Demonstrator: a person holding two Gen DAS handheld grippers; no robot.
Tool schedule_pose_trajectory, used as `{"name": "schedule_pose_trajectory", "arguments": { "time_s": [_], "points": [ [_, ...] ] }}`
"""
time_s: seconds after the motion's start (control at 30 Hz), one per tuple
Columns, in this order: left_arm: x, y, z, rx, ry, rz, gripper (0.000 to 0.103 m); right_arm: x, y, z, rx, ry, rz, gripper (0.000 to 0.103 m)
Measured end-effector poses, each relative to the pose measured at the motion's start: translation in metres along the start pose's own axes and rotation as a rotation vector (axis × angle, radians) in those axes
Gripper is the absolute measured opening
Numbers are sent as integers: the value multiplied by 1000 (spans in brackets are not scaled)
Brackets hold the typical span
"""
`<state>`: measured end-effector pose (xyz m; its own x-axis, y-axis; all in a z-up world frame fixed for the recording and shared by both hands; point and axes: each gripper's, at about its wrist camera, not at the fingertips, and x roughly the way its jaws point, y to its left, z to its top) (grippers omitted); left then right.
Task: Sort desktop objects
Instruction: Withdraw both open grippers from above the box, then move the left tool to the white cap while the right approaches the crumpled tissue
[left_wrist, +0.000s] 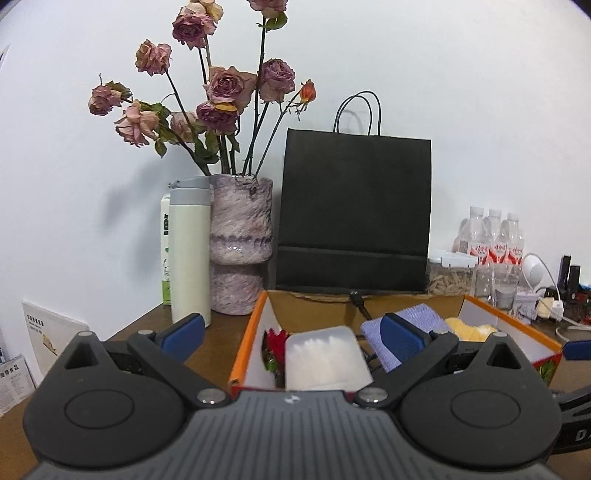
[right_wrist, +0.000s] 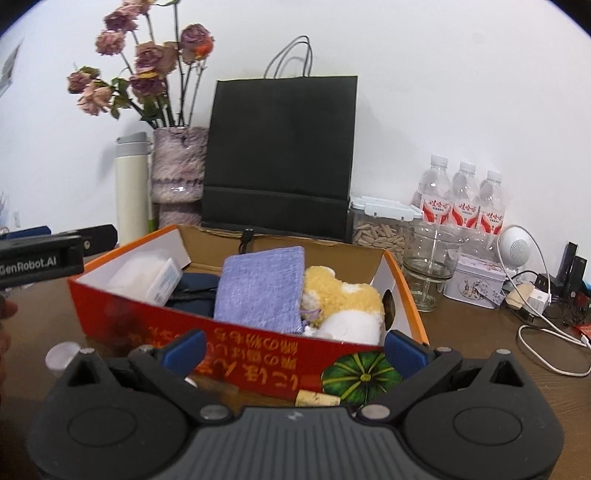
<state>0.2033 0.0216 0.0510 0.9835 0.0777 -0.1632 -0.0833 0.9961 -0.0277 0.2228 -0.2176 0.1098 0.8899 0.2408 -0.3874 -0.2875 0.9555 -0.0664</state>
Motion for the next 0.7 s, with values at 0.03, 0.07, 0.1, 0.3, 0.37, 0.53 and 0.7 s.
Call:
{"name": "schedule_pose_trajectory", "arguments": {
  "time_s": [0.03, 0.07, 0.1, 0.3, 0.37, 0.53, 0.7],
  "points": [
    [-2, 2, -1, 2, 8, 2, 103, -3, 1, -2, -1, -2, 3, 103],
    [-4, 5, -1, 3, 15, 2, 103, -6, 1, -4, -3, -1, 8, 103],
    [-6, 7, -2, 3, 21, 3, 103, -8, 1, -7, -6, 1, 14, 103],
    [-20, 21, -7, 3, 71, -14, 103, -20, 0, -19, -21, 27, 30, 103],
    [-25, 24, -9, 11, 82, -15, 103, -24, -3, -23, -16, 34, 28, 103],
    [-33, 29, -14, 19, 122, -23, 103, -32, -8, -30, -9, 53, 24, 103],
    [-36, 36, -19, 9, 180, -8, 103, -40, -14, -37, -1, 79, 23, 103]
  ]
}}
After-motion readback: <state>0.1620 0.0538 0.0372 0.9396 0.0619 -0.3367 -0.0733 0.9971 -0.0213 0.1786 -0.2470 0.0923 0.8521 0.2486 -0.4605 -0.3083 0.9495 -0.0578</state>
